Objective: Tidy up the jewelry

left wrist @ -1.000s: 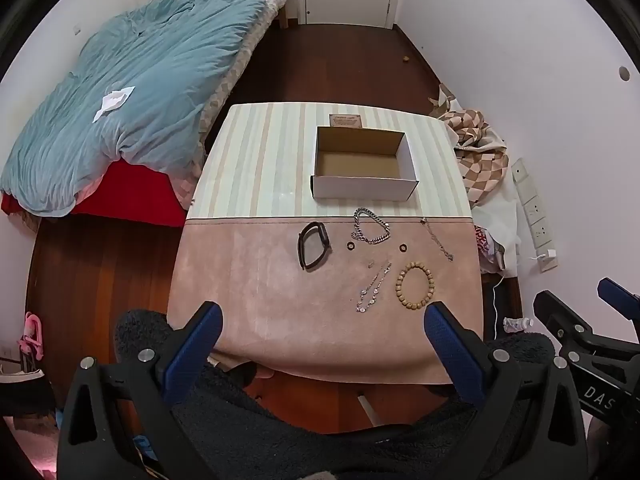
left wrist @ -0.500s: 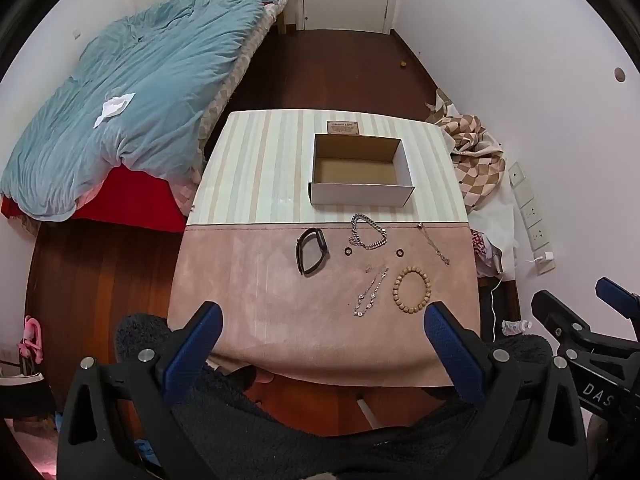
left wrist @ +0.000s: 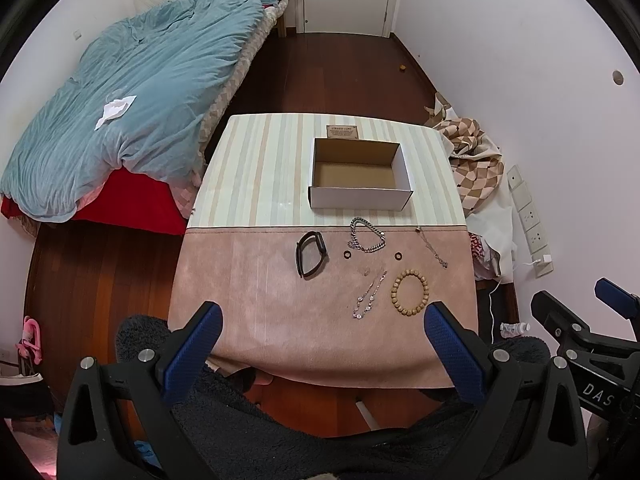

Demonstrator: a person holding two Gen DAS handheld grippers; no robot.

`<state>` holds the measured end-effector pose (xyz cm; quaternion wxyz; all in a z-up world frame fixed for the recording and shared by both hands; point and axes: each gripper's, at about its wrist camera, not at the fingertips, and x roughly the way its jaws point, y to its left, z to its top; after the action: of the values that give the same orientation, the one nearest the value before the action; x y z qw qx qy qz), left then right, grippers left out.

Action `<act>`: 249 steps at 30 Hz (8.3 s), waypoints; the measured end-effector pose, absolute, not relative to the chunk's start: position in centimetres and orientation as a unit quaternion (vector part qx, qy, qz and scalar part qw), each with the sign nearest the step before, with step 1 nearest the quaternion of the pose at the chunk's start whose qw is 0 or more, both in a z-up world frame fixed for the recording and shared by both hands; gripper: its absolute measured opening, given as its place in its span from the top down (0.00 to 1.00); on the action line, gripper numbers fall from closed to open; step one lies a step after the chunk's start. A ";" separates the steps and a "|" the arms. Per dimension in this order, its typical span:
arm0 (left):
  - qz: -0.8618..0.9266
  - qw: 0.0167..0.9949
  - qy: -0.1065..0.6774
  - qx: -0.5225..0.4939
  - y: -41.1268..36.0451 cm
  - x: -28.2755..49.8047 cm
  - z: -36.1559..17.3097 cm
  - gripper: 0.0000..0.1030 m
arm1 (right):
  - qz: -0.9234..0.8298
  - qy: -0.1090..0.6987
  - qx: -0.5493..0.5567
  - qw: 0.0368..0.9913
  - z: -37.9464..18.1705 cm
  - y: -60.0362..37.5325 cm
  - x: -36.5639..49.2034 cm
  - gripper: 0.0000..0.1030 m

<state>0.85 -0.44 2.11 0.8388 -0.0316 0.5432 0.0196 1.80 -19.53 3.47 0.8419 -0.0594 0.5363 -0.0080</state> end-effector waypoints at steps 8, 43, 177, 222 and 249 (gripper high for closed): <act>0.019 0.840 0.541 -0.032 -0.4 0.9 2.5 0.00 | -0.009 0.535 -0.060 0.842 3.6 -19.5 1.8 0.00; 0.015 0.843 0.536 -0.029 -0.4 0.2 1.9 0.00 | -0.009 0.529 -0.059 0.847 4.6 -19.9 1.7 0.00; -0.092 0.787 0.599 -0.113 3.8 32.0 -15.9 0.87 | 0.140 0.617 0.137 0.762 -13.1 -14.8 33.1 0.91; 0.037 0.889 0.455 -0.029 3.9 17.3 -6.4 0.01 | 0.006 0.464 -0.060 0.884 -3.3 -15.5 18.5 0.06; -0.034 0.816 0.577 -0.014 -0.7 9.8 -19.3 0.01 | -0.017 0.579 0.035 0.815 -15.3 -23.1 10.7 0.06</act>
<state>9.76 -0.67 -19.35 0.8161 -0.0144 0.5768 -0.0341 10.70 -23.14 -15.27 0.8147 0.0346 0.5786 -0.0174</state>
